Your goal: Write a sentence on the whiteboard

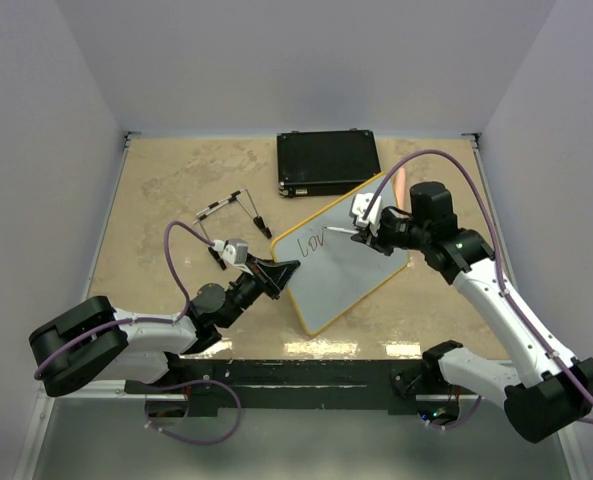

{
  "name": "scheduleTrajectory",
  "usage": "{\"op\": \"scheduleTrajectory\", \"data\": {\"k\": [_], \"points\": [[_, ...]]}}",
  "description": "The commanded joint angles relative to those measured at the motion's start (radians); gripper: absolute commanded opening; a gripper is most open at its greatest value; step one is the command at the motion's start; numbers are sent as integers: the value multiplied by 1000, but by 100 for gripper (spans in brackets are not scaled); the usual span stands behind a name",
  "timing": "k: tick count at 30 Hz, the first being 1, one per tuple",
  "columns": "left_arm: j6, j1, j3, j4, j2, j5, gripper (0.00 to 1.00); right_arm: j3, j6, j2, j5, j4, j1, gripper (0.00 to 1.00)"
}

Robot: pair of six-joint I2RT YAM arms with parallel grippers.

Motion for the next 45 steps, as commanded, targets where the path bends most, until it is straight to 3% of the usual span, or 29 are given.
{"op": "scheduleTrajectory", "data": {"k": [1, 13, 31, 45], "points": [[78, -6, -12, -16, 15, 31, 0, -31, -38, -29, -9, -39, -4, 0], [80, -3, -9, -22, 12, 43, 0, -48, -32, 44, 3, -5, -4, 0], [80, -1, -18, -16, 7, 45, 0, -45, 52, 32, 118, 64, -13, 0], [80, -1, -18, -14, 16, 49, 0, 0, 67, 37, 103, 85, -16, 0]]}}
